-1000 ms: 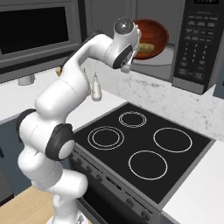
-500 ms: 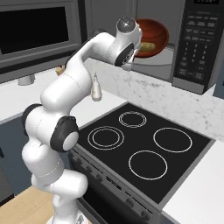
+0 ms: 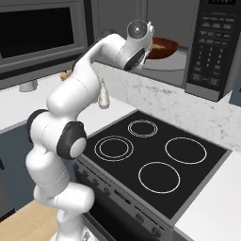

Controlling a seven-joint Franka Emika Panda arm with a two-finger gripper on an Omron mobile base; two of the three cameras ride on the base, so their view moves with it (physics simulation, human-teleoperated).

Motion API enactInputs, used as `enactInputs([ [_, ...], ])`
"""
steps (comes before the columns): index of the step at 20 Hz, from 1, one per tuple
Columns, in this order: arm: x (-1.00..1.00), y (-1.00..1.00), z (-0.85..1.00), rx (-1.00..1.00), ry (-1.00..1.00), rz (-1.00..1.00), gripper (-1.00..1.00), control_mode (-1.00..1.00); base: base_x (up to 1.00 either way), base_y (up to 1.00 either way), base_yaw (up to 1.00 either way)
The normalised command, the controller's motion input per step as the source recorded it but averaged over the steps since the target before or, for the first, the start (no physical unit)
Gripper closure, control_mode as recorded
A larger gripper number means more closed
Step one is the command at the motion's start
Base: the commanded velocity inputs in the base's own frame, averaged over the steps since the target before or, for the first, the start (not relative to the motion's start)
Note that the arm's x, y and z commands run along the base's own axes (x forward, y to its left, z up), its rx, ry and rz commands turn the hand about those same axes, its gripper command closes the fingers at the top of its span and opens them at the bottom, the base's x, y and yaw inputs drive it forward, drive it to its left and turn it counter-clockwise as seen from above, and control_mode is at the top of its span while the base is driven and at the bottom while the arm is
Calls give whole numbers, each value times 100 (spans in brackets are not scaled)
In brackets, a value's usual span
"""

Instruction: Pick the potato from the sink and place it in the bowl. Then pick the bowl and place it in the microwave. Then close the microwave door and press the start button.

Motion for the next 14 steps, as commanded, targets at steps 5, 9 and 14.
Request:
enactInputs([
  [5,-66,11,2,0,-8,0,-100,-100,0,0,0],
  [9,-100,24,16,6,0,0,-100,-100,0,0,0],
  [14,-100,44,4,4,-4,0,-100,-100,0,0,0],
])
